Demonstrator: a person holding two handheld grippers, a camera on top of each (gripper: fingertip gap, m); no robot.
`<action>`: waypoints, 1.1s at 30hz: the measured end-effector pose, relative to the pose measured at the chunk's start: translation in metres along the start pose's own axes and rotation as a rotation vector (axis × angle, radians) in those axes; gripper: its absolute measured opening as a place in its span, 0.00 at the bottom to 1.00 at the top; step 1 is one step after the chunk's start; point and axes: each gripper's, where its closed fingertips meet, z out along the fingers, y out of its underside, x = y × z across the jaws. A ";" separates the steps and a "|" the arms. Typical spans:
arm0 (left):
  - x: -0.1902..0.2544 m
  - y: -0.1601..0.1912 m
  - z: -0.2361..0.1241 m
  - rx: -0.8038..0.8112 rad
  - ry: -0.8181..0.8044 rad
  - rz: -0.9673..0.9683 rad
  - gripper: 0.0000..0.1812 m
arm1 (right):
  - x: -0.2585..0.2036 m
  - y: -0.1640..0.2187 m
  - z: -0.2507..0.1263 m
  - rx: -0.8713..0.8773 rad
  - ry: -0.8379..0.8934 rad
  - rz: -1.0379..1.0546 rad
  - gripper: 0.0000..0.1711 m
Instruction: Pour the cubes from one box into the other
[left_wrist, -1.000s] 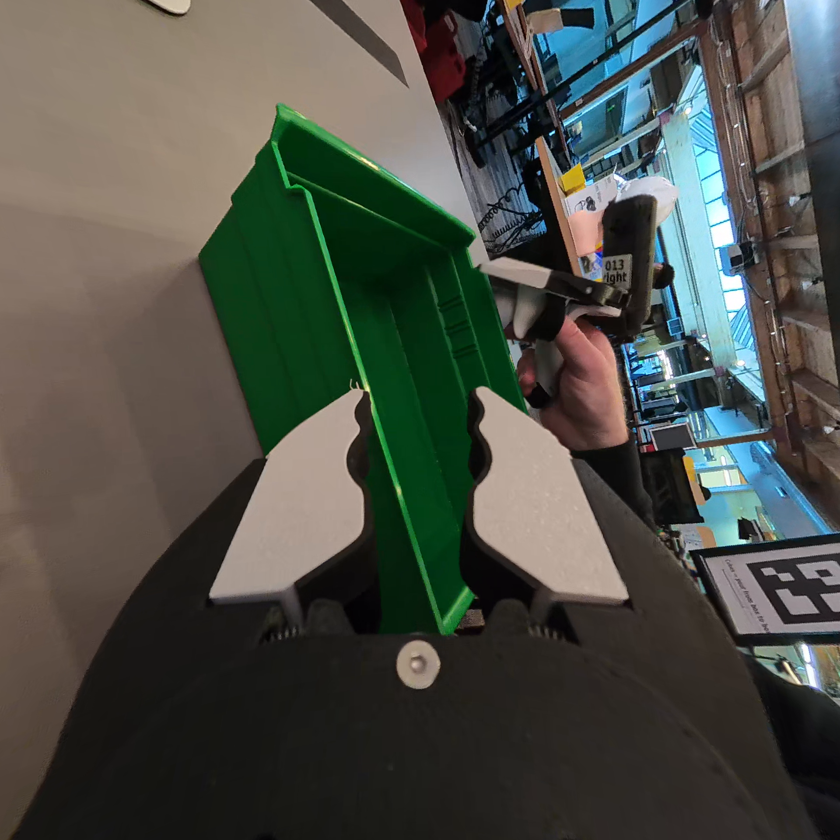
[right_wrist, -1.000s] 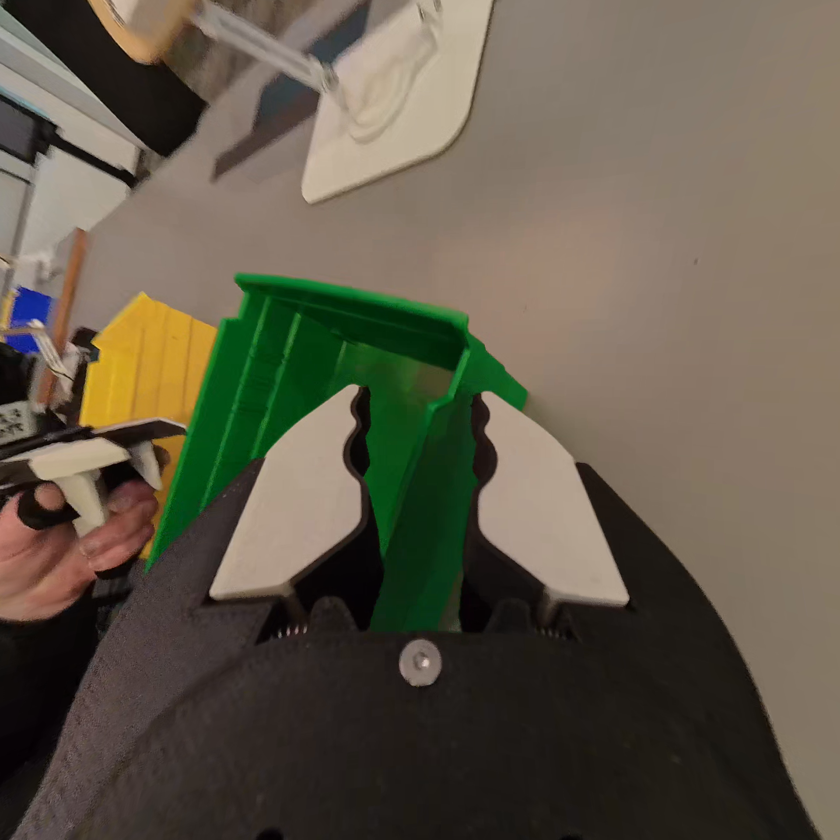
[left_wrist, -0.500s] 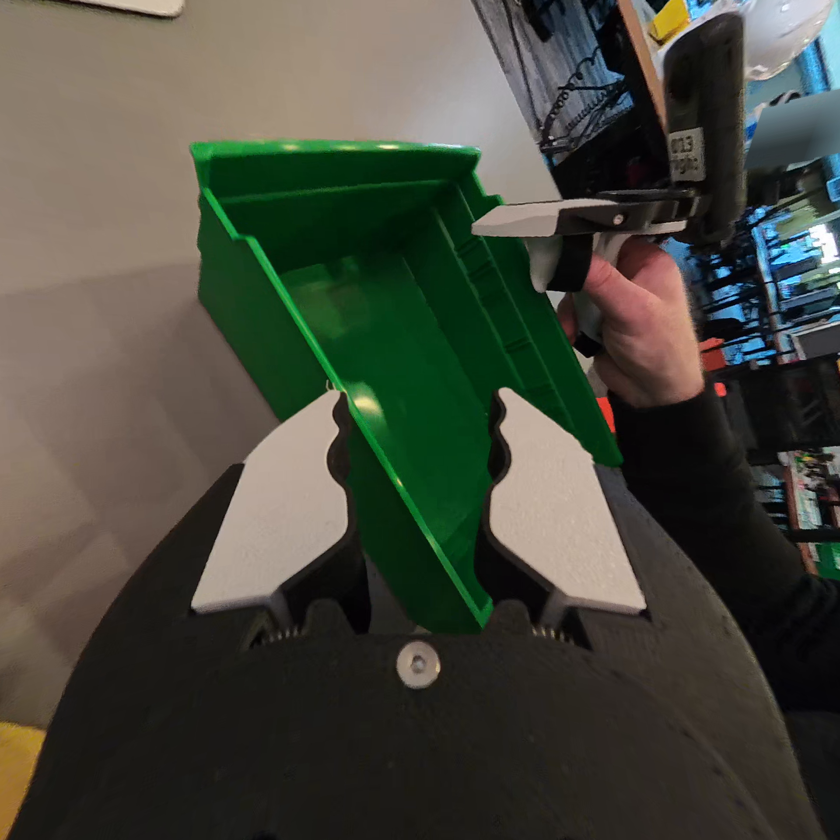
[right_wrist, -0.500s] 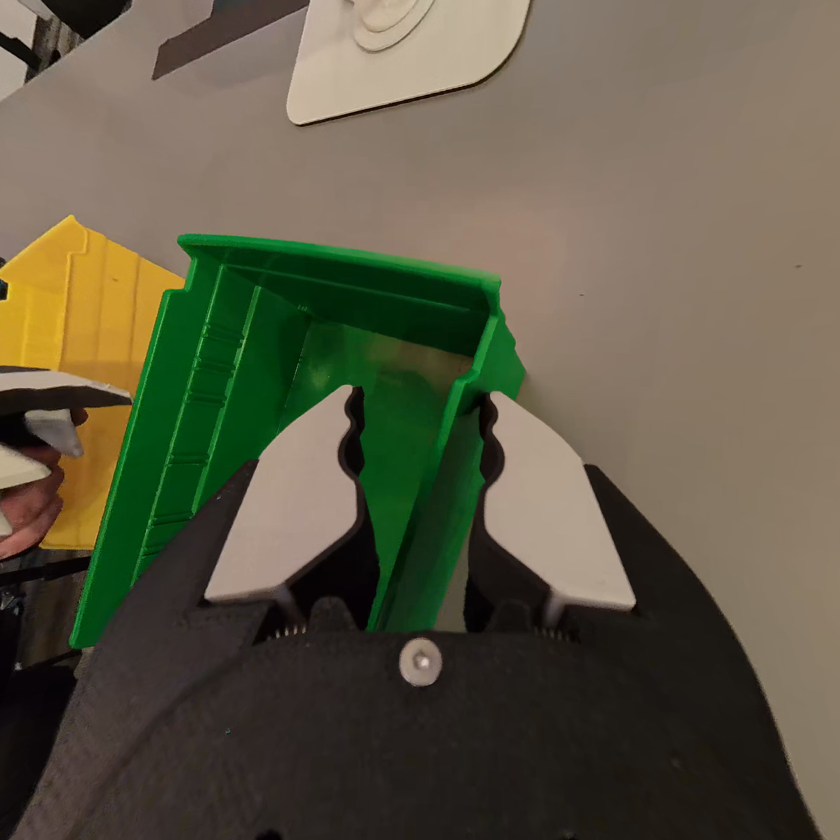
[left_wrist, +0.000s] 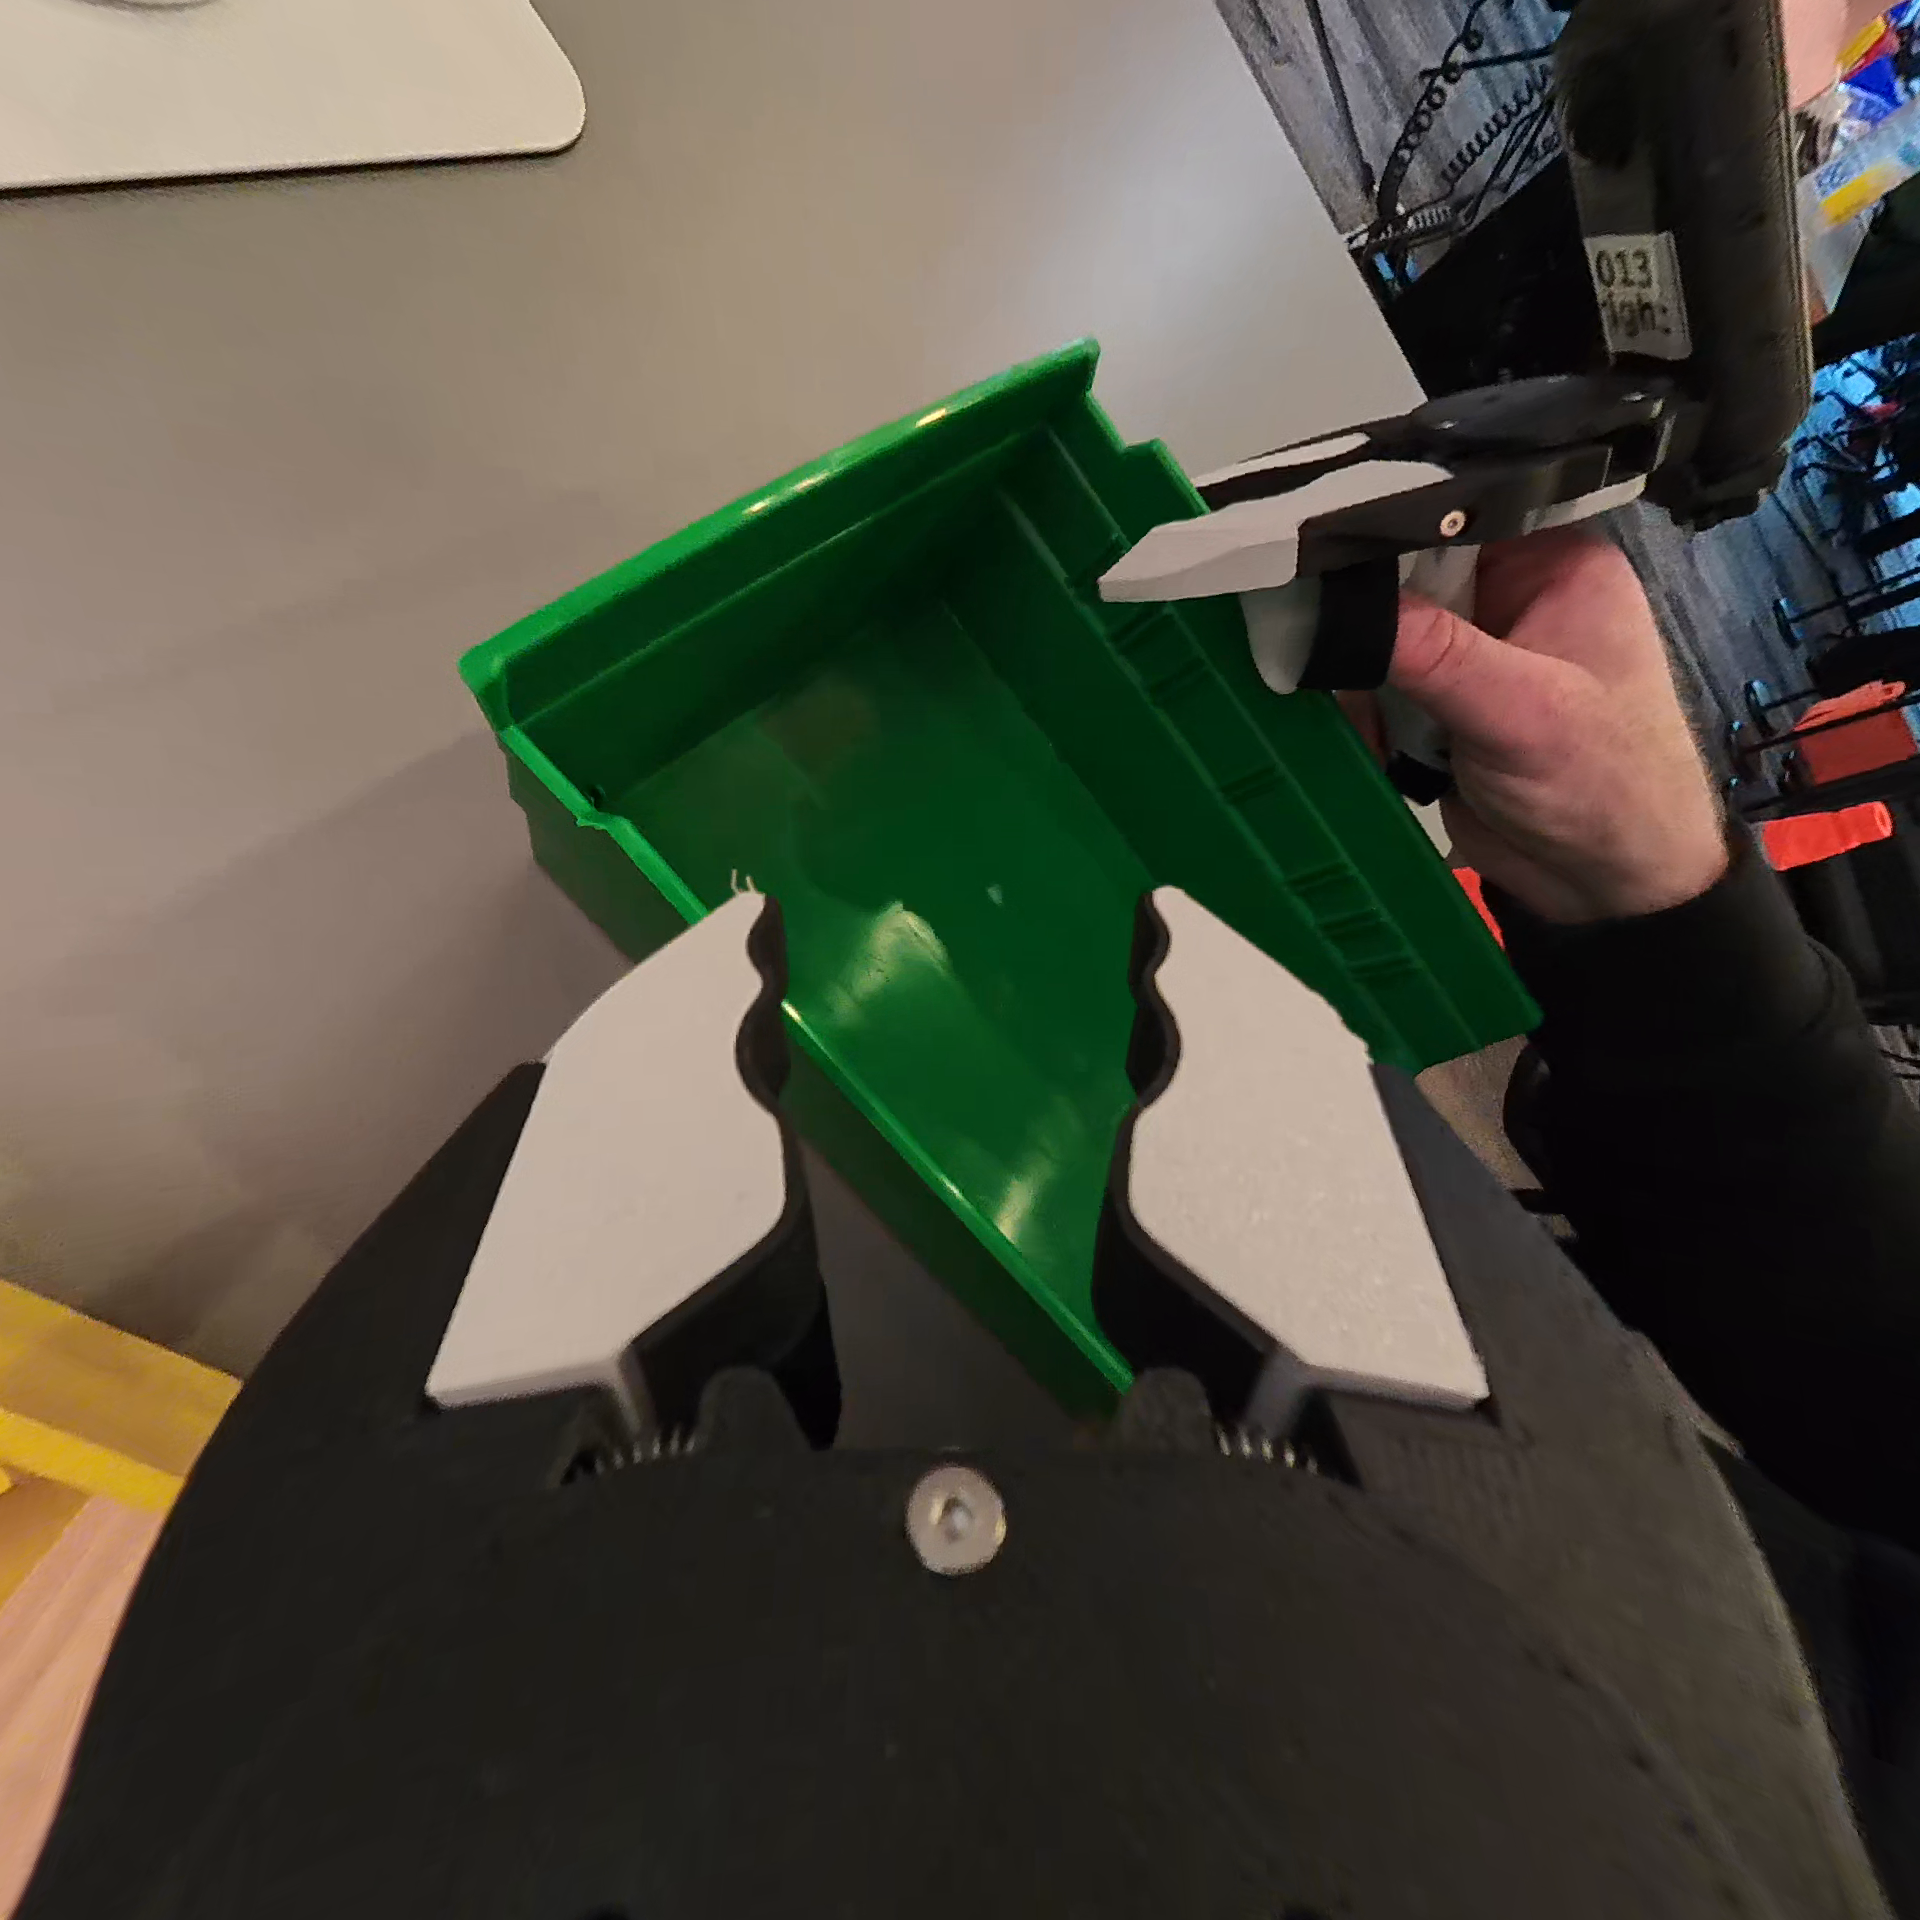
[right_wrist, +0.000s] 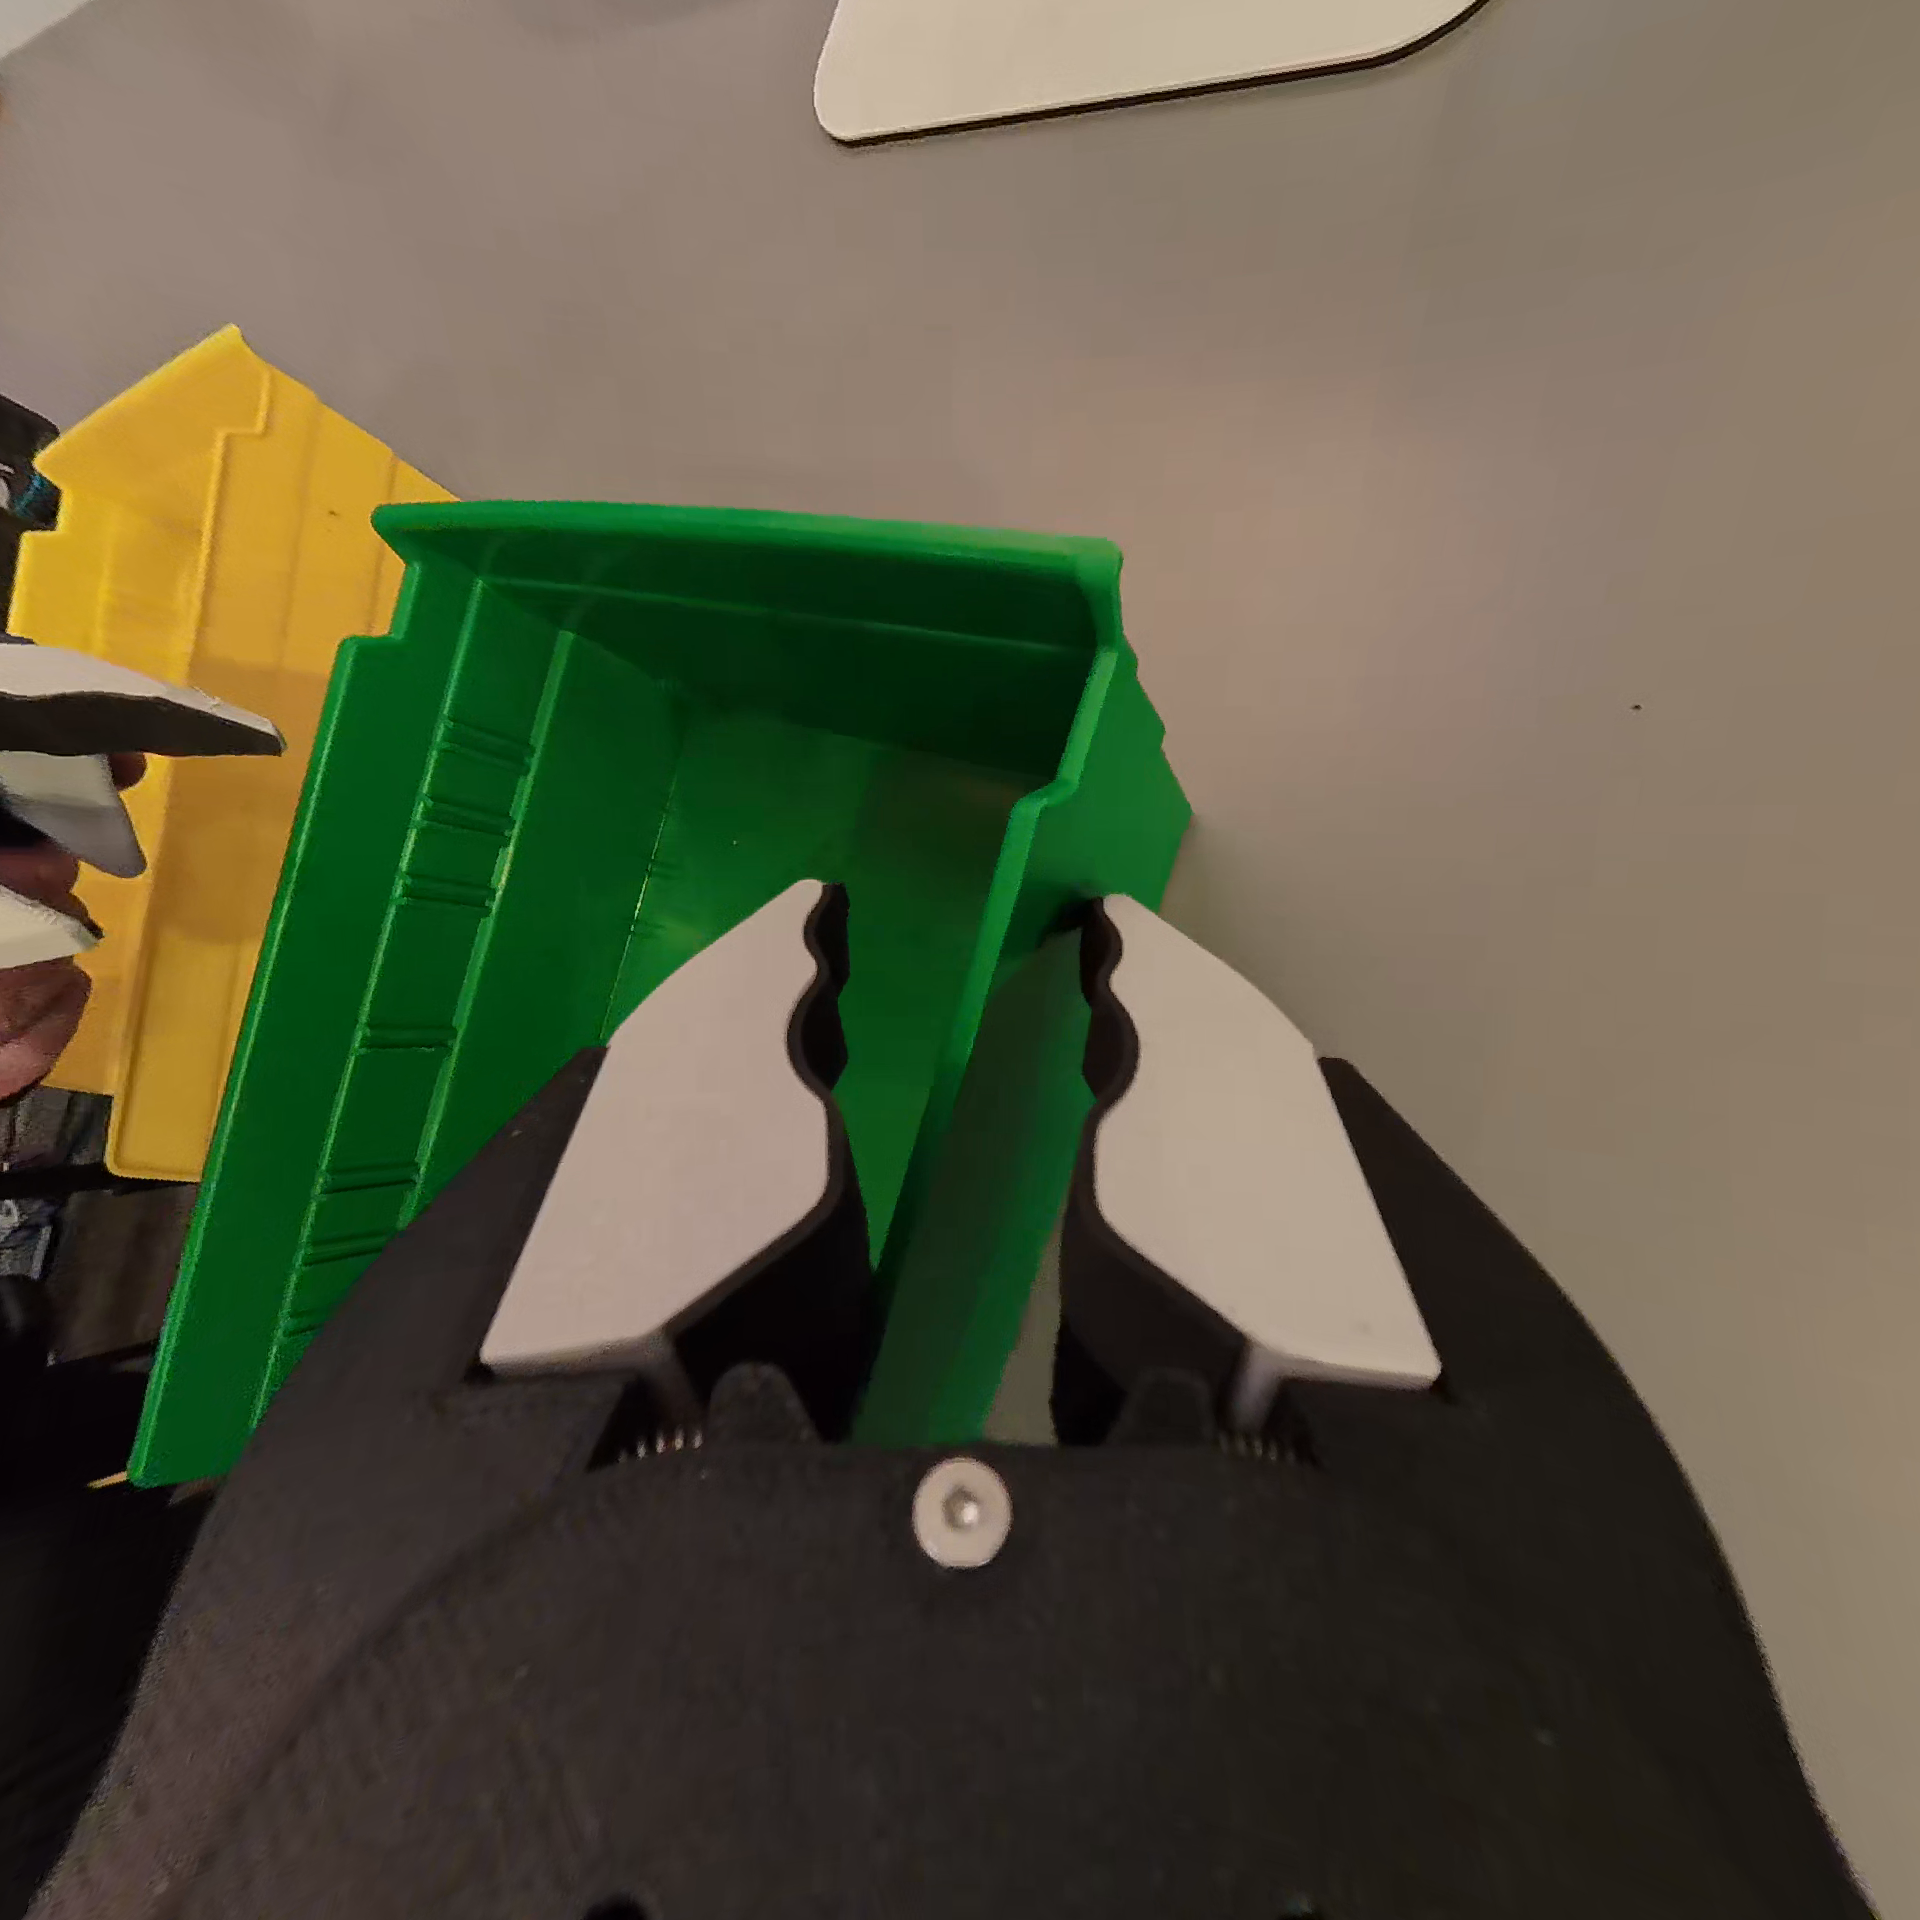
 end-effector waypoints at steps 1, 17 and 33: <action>0.001 0.000 -0.001 0.001 -0.001 0.006 0.34 | 0.000 0.000 -0.001 0.001 -0.003 0.001 0.22; -0.003 0.026 0.025 -0.132 -0.048 0.070 0.29 | -0.019 0.012 0.004 -0.094 -0.059 0.014 0.22; -0.023 0.003 0.027 -0.050 -0.137 0.105 0.25 | -0.027 0.013 0.004 -0.108 -0.087 0.025 0.28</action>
